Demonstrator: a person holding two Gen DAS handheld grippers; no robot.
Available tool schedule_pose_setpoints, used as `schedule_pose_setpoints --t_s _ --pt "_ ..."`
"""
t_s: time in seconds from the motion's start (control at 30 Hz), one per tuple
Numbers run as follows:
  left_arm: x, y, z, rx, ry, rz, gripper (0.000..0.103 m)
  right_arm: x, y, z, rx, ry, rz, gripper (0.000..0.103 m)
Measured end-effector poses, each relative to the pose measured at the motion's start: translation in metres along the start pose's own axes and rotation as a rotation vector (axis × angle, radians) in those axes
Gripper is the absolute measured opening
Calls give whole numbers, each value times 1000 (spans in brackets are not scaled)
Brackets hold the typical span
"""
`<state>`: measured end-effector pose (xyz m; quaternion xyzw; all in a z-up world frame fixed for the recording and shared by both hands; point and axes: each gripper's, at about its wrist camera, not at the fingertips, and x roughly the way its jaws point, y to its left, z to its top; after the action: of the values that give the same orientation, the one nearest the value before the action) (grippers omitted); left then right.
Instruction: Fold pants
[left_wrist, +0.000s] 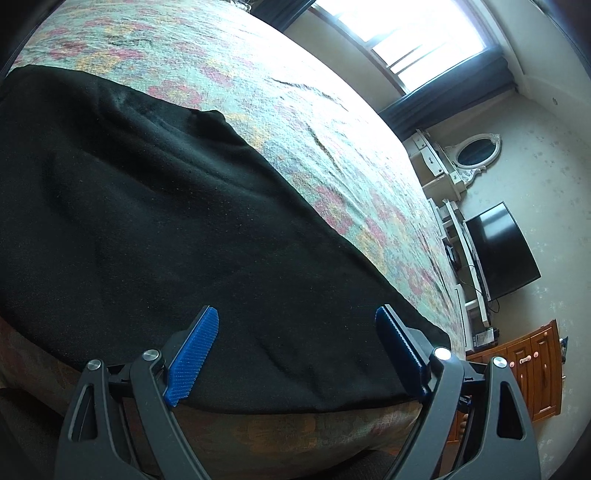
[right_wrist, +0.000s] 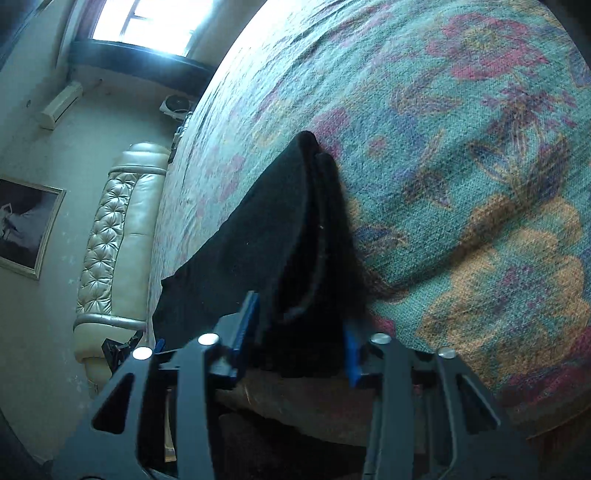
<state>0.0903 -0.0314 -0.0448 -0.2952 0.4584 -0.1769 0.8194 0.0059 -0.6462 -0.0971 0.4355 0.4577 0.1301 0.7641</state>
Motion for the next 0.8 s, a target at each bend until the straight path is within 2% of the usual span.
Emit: schedule_pose_setpoints --t_s 0.07,0.17,0.2,0.23,0.3,0.33,0.4,0.43,0.47,0.53,0.6,0.67,0.73,0.8 --pt "1 -3 0 12 4 7 86 0 3 -3 -44 -10 -51 22" --pt "2 -4 0 13 8 11 86 -11 14 2 -135 -84 -148 20" --pt "2 -5 0 11 9 9 86 -11 15 5 -170 -98 -197 12" --pt "2 -5 0 10 9 6 86 -12 3 6 -155 -101 -200 12" --pt "1 -5 -2 17 6 -4 86 -14 -21 4 -62 -107 -99 12" --pt "2 -4 -3 23 9 -5 86 -18 -24 2 -62 -125 -72 13" --pt "4 -2 -7 26 25 -10 86 -28 -21 -4 -49 -186 -95 18" --pt "5 -1 -10 27 35 -19 86 -35 -18 -8 -34 -244 -121 25" --pt "5 0 -12 31 44 -28 86 -46 -12 -17 -21 -314 -145 28" --pt "6 -2 -17 50 53 -43 86 -54 5 -34 -31 -368 -111 32" --pt "8 -6 -21 80 61 -44 86 -45 20 -51 -32 -348 -39 35" --pt "10 -10 -23 100 63 -54 86 -20 34 -65 16 -280 68 35" --pt "12 -13 -24 104 68 -63 86 8 43 -75 54 -211 134 35" --pt "12 -14 -25 100 71 -74 86 32 48 -80 89 -162 149 35"
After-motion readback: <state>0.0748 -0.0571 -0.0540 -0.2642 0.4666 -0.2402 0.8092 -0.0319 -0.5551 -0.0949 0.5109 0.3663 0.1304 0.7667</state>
